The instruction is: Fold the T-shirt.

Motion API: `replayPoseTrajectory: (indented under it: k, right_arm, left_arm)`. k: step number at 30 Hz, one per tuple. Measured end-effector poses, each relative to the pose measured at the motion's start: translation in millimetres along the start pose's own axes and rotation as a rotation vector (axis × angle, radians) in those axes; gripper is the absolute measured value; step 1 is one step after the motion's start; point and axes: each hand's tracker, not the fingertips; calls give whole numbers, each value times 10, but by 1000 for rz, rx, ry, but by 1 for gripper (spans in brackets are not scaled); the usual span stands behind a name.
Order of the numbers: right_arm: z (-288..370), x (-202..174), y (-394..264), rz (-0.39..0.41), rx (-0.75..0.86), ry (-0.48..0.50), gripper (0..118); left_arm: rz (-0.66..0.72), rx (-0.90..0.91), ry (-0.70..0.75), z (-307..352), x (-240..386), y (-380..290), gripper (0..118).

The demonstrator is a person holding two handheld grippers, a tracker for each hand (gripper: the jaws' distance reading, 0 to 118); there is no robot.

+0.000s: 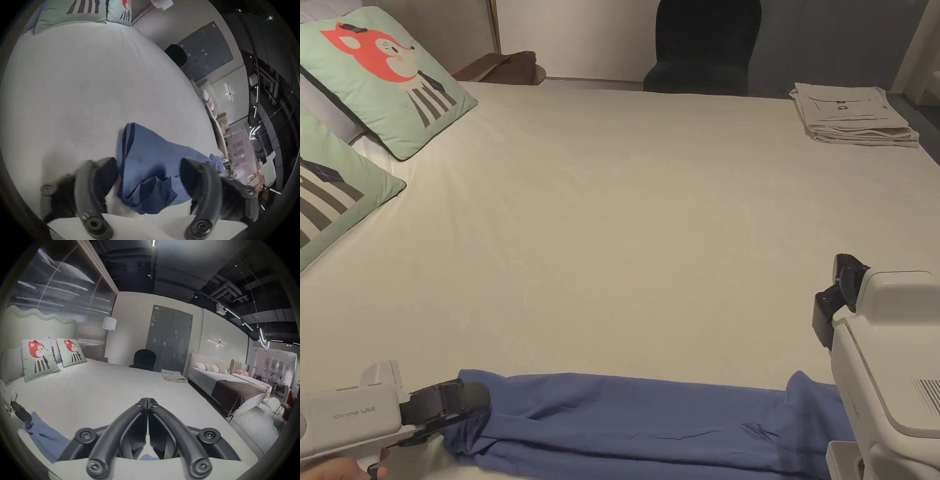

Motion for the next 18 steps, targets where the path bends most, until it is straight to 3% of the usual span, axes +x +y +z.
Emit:
replayPoseTrajectory:
  k: [1,8,18]
  right_arm:
    - [-1,8,-3,-1,-1,1,0]
    - [18,74,10,-1,1,-12,0]
    - [70,158,43,-11,12,-21,0]
  left_arm:
    - [-4,-3,5,-34,36,-5,66]
    - [-72,-16,49,-179,172,-62,9]
    - [-148,1,84,262,293,117,6]
